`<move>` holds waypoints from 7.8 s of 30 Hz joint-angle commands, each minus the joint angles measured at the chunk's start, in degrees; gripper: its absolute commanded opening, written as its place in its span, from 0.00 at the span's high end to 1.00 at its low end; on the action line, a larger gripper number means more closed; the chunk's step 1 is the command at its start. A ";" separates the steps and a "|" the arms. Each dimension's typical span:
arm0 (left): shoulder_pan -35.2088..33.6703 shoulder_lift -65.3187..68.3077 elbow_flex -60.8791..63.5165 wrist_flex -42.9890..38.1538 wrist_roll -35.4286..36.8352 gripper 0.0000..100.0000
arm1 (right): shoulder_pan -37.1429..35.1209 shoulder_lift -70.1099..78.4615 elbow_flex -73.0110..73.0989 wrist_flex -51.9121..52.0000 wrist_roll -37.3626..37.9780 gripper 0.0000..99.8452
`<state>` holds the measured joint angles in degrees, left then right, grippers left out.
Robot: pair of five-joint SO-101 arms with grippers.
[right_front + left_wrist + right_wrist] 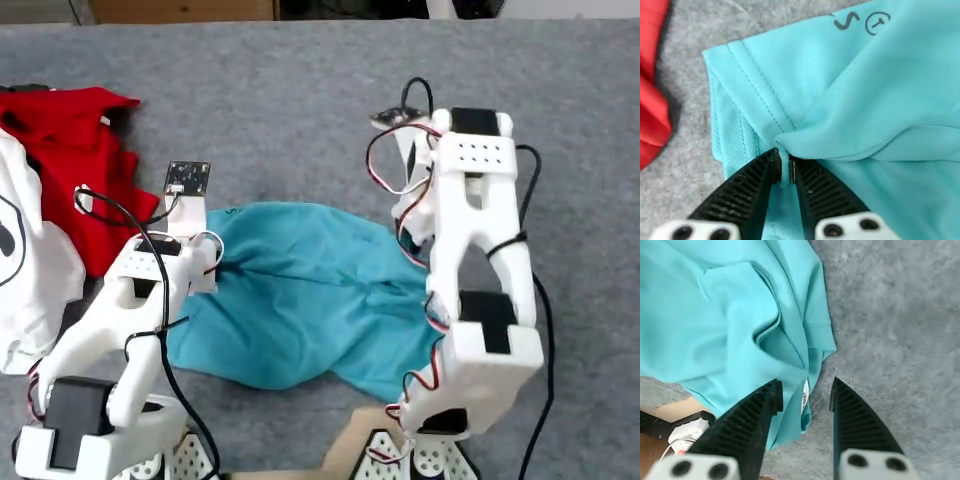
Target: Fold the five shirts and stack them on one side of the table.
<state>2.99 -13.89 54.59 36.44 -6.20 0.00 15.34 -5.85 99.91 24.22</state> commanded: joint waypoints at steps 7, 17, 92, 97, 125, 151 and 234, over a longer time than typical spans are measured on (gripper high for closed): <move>0.79 0.13 -2.20 -0.35 -0.09 0.98 | -1.54 3.74 -0.13 -2.29 2.81 0.84; 0.79 0.13 -2.20 -0.35 -0.18 0.98 | -2.07 3.47 0.57 0.79 2.64 0.84; 0.53 0.13 -2.20 -0.44 -0.18 0.98 | -6.46 -13.85 21.23 -9.93 5.45 0.86; 0.53 0.13 -2.20 -0.44 -0.18 0.98 | -6.55 -9.19 19.30 -10.02 6.68 0.86; 0.62 0.13 -2.20 -0.44 -0.18 0.98 | -3.30 -5.58 19.21 -11.60 9.49 0.86; 0.62 0.13 -2.20 -0.35 -0.26 0.98 | -3.38 -5.76 24.40 -13.36 13.89 0.98; -11.87 -75.03 -39.91 40.70 -4.22 0.98 | 25.45 -55.52 -61.49 -38.15 -0.97 0.99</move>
<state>-8.79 -88.88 14.77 76.88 -10.24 24.88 -41.98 -67.12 62.99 21.85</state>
